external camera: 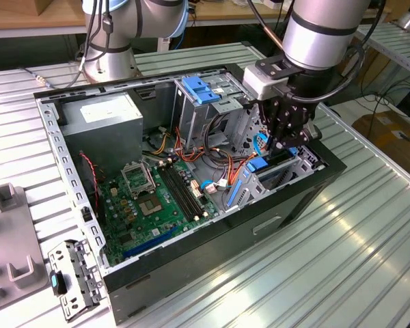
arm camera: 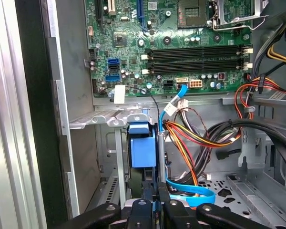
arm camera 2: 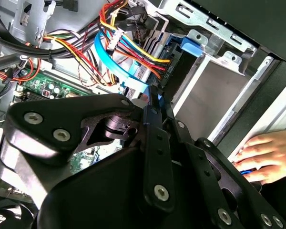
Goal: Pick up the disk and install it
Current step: 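Insert the second disk wire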
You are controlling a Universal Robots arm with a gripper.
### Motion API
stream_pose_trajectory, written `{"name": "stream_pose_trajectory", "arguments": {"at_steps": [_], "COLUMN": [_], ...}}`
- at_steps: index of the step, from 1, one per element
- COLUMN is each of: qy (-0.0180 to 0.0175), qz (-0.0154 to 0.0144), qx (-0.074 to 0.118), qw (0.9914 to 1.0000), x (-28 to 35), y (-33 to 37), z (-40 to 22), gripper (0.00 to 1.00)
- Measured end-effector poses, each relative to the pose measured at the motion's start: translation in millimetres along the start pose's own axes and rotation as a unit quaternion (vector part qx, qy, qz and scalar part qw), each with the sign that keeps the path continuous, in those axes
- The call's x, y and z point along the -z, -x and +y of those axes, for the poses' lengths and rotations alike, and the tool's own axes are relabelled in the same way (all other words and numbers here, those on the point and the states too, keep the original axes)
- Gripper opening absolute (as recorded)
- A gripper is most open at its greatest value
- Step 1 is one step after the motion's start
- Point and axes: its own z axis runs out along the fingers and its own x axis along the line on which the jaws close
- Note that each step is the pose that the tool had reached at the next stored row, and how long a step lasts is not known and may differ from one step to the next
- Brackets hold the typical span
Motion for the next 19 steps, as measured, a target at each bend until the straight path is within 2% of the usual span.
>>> {"name": "stream_pose_trajectory", "arguments": {"at_steps": [11,19], "qy": [-0.0004,-0.0007], "qz": [-0.0001,-0.0011], "qx": [0.001,0.008], "qw": [1.0,0.99997], "x": [-1.1,-1.9], "y": [-2.9,0.2], "z": [-0.1,-0.5], "gripper": [0.16,0.16]}}
